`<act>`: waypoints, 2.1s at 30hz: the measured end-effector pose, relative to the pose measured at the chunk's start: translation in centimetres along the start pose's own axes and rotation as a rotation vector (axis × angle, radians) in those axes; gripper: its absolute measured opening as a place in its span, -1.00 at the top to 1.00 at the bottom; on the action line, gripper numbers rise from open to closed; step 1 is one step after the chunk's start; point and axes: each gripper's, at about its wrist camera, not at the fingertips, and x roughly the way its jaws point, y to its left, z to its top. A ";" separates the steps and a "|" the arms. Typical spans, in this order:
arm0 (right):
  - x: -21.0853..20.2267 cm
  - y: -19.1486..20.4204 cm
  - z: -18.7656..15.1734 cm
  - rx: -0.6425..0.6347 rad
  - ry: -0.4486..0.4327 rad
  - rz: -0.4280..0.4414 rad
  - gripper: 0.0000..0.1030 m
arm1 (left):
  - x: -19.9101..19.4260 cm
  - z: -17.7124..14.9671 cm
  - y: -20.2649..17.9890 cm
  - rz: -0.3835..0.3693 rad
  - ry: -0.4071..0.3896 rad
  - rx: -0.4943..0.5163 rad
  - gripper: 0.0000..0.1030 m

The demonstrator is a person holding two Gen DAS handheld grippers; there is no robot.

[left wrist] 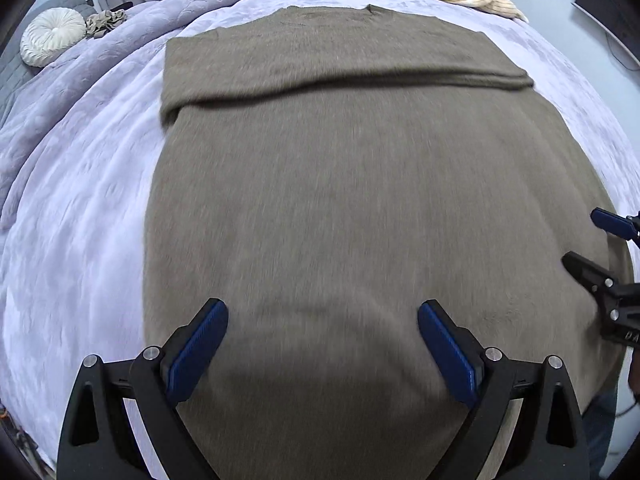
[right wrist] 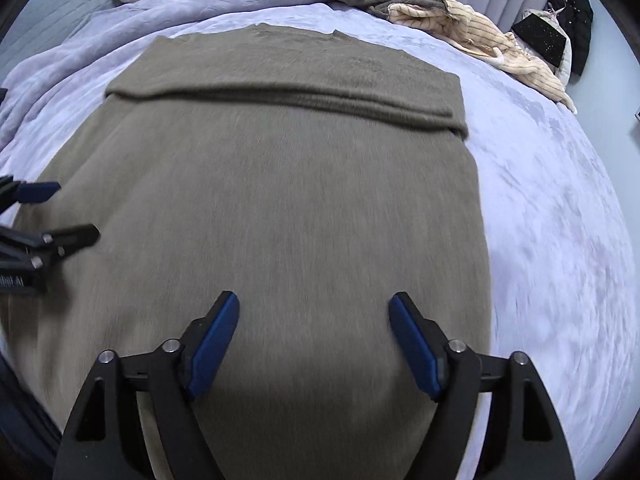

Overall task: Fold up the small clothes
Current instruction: 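Move both tools to the sweater hem and close the right tool on it, then lift the hem toward the collar with the right tool while the left tool grips the hem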

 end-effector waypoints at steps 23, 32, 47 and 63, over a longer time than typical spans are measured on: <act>-5.0 3.0 -9.1 -0.143 -0.047 0.045 -0.67 | -5.5 -9.6 -1.2 -0.056 -0.017 -0.055 -0.97; -6.6 -4.5 -11.9 0.176 -0.050 0.096 -0.68 | -4.7 -14.0 6.8 -0.195 0.026 -0.404 -0.97; -4.1 -1.2 -11.7 0.115 -0.115 0.306 -0.44 | -2.5 -11.4 5.9 -0.405 -0.025 -0.355 -0.97; -4.6 -2.3 -11.7 0.161 -0.104 0.401 0.76 | -5.0 -11.4 5.7 -0.406 -0.045 -0.384 0.75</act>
